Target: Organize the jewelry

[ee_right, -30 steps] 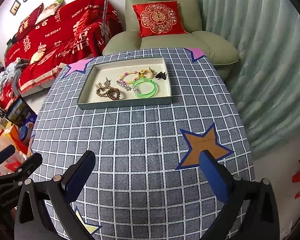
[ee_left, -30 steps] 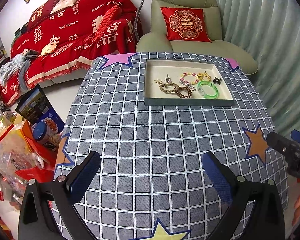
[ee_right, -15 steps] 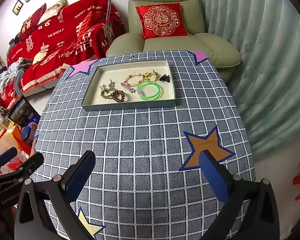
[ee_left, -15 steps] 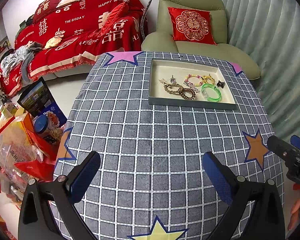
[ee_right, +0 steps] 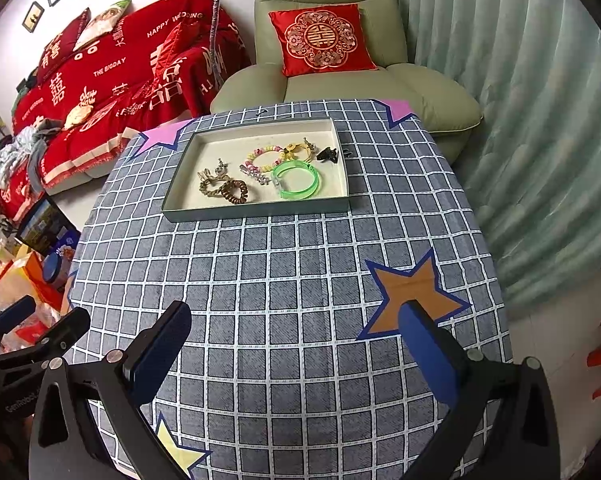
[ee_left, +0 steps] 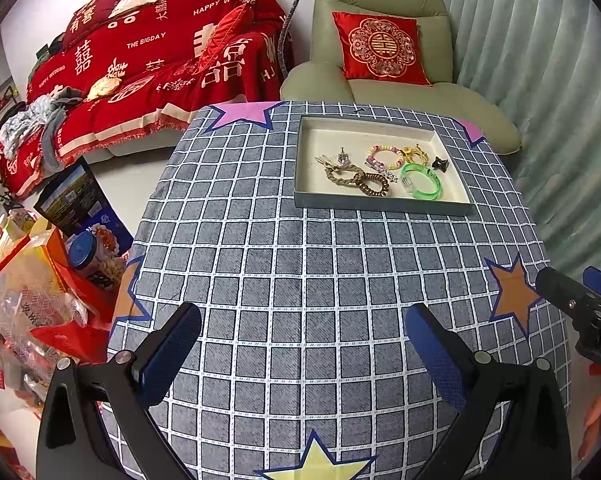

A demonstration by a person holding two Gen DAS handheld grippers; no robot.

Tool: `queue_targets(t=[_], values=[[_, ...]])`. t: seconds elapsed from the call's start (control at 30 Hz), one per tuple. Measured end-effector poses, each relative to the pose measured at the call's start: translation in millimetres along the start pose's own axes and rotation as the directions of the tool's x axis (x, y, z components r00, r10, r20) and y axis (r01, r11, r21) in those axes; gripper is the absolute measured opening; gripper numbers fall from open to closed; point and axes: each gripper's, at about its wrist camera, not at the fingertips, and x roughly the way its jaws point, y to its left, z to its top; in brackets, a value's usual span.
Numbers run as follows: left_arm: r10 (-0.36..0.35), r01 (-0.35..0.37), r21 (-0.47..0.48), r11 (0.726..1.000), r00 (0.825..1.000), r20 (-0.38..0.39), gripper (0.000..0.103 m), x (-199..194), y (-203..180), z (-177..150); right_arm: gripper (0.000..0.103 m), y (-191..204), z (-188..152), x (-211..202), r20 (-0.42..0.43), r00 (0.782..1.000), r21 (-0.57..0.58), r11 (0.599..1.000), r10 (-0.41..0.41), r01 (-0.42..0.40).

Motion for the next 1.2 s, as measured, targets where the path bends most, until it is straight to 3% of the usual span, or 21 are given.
queue_targets(t=[1.2], values=[[0.003,-0.003,0.005,1.0,1.0,-0.003,0.103,1.0,0.3,-1.1,0.103,1.0,-1.1,-0.4,-0.008,1.0,-0.002,1.0,0.0,0.0]])
